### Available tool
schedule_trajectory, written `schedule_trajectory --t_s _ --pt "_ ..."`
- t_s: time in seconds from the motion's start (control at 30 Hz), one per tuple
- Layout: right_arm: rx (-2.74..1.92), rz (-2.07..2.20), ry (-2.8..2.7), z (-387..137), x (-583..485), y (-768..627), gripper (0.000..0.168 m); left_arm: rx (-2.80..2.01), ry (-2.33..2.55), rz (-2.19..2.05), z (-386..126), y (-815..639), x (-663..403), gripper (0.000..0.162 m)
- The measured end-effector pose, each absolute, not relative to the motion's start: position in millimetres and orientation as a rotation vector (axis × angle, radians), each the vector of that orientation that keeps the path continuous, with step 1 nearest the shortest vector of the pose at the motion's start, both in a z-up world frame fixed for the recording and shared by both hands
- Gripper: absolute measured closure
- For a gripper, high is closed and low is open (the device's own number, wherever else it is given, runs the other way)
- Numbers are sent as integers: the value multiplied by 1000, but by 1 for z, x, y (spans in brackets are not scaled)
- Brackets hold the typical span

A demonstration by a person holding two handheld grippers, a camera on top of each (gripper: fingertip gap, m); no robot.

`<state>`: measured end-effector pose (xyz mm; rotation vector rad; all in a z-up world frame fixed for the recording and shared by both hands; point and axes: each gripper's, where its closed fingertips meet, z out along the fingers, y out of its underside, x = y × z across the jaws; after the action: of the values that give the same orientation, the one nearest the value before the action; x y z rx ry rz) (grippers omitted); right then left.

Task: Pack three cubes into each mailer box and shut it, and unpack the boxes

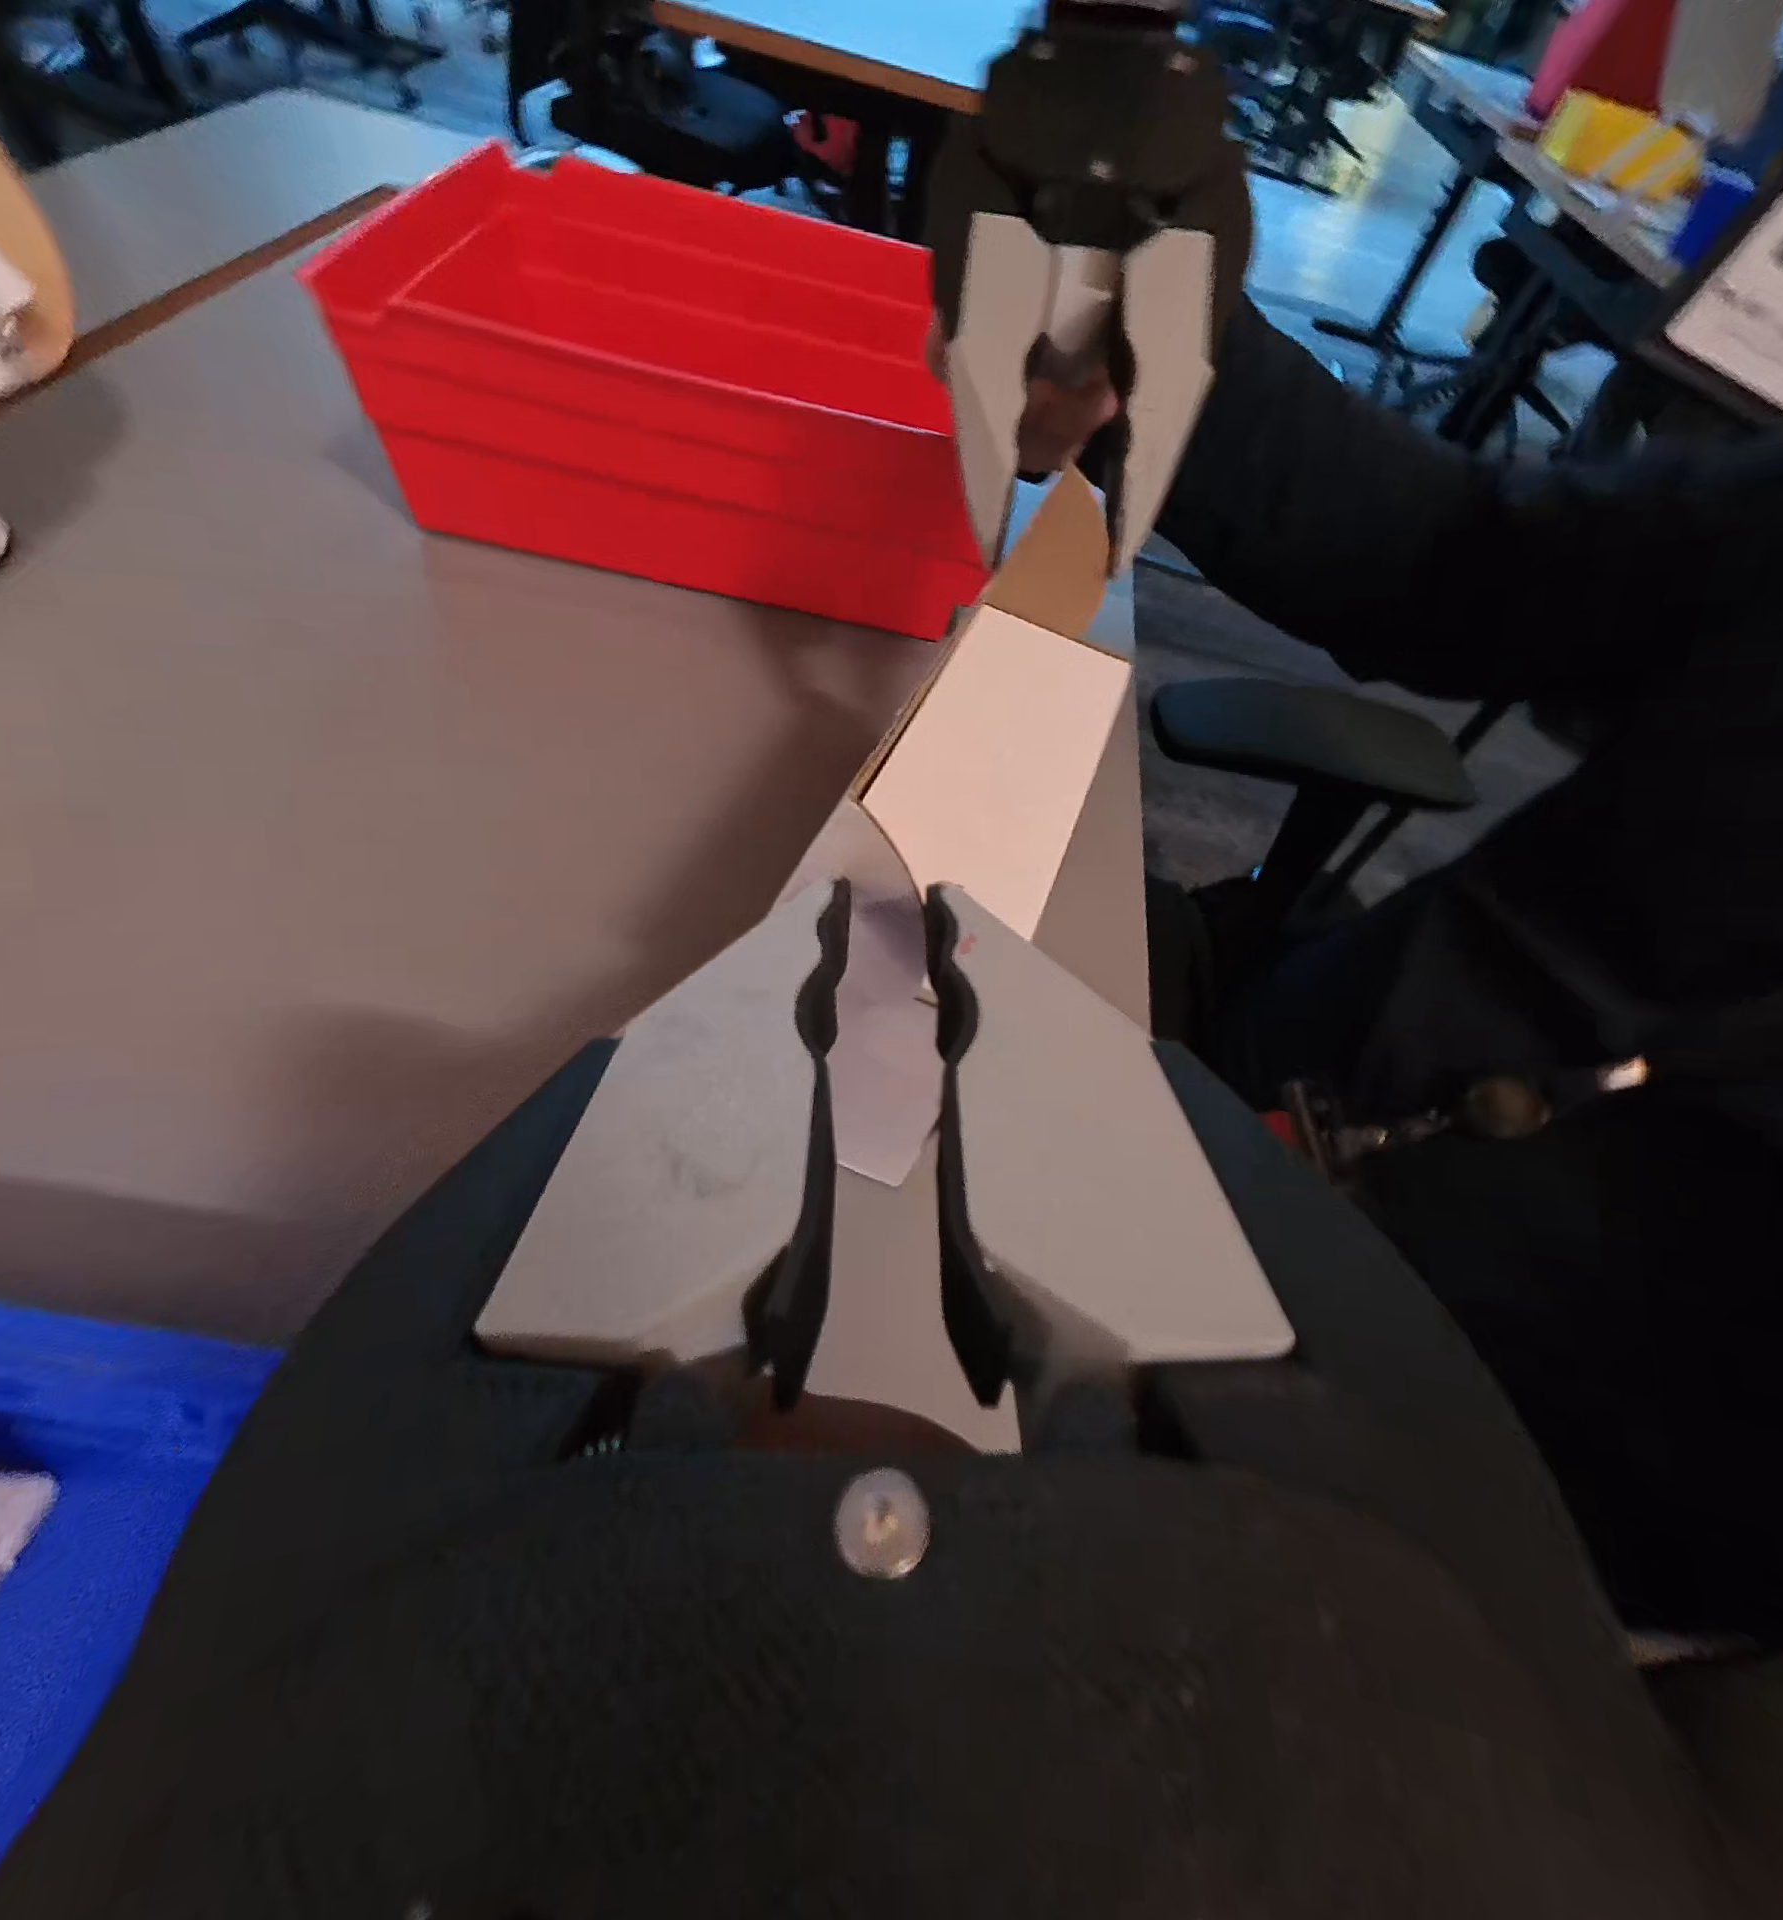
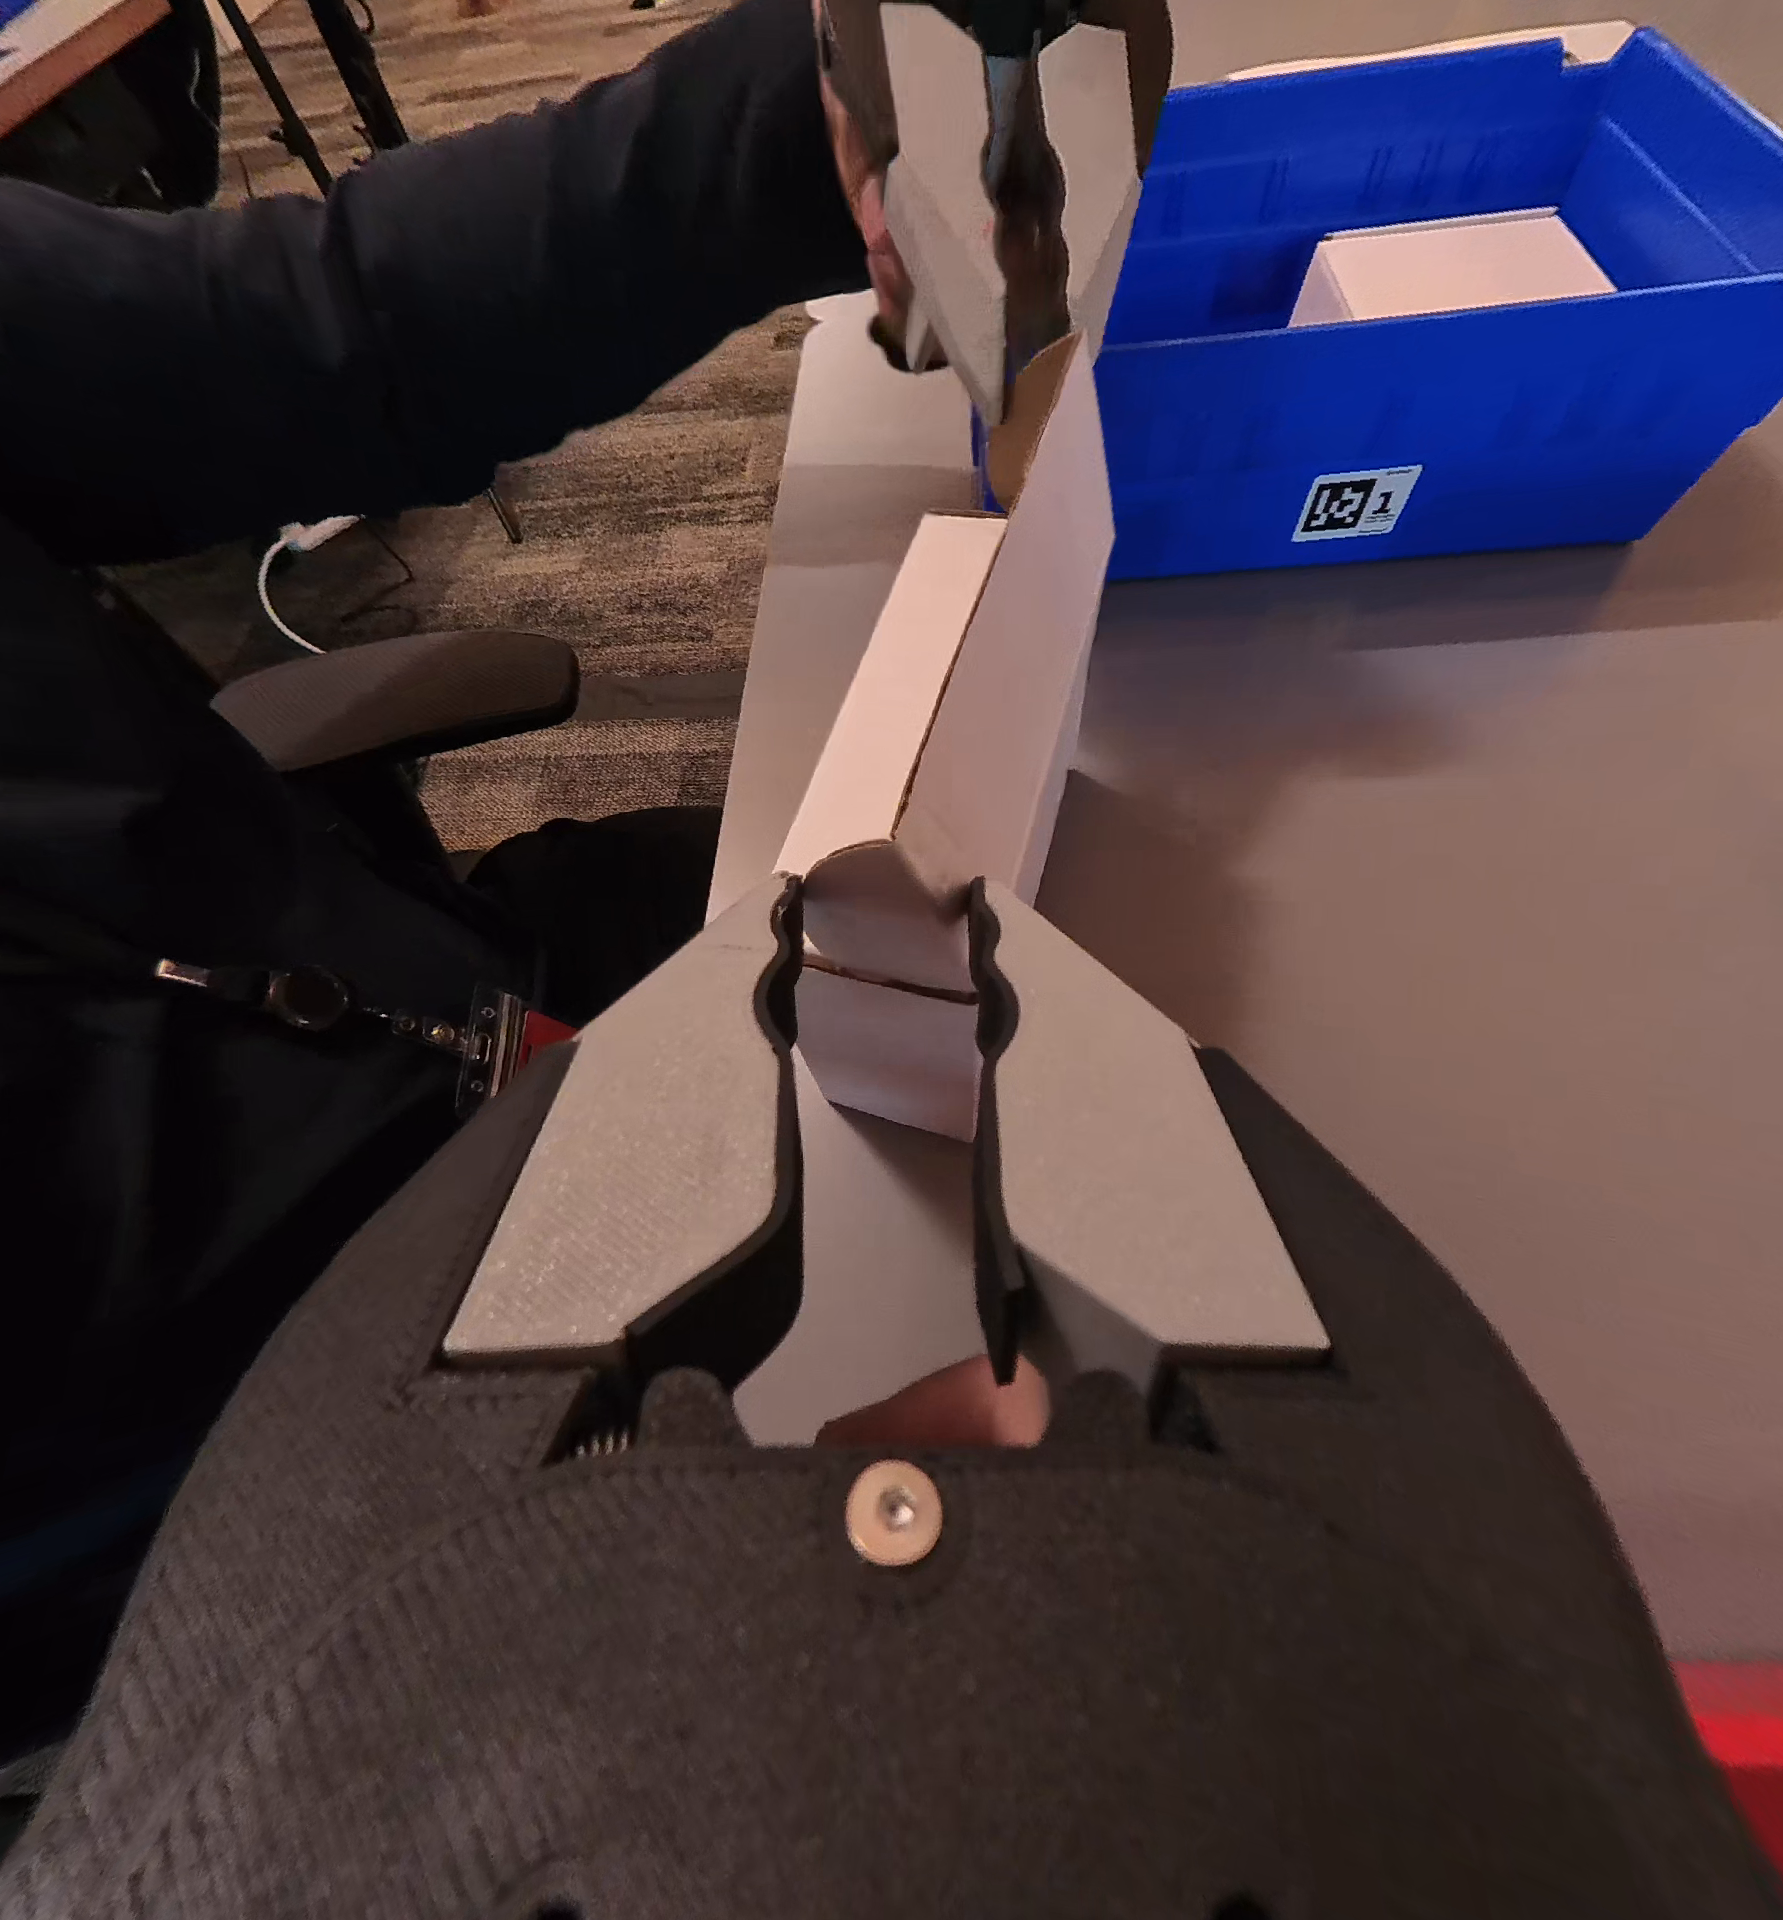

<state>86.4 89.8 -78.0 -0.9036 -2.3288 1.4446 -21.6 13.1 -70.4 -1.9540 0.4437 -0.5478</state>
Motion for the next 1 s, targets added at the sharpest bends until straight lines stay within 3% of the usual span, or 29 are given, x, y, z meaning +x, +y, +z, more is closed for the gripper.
schedule_trajectory --t_s 0.17,0.43,0.77,0.87,1.0 --pt "-917 1433 -2312 -78 86 91 139 -1981 144 -593 -61 22 -25 155" --pt "-935 1395 -2276 -78 87 92 140 -2055 126 -446 -72 21 -21 156" --pt "-932 1443 -2232 -78 96 99 140 -1935 654 -97 -71 4 -1 154" --pt "-887 1467 -2230 -77 101 98 139 -1868 660 -203 -61 0 -7 134" --pt "-862 1478 -2244 -77 105 98 139 -1808 670 -252 -55 0 -25 132"
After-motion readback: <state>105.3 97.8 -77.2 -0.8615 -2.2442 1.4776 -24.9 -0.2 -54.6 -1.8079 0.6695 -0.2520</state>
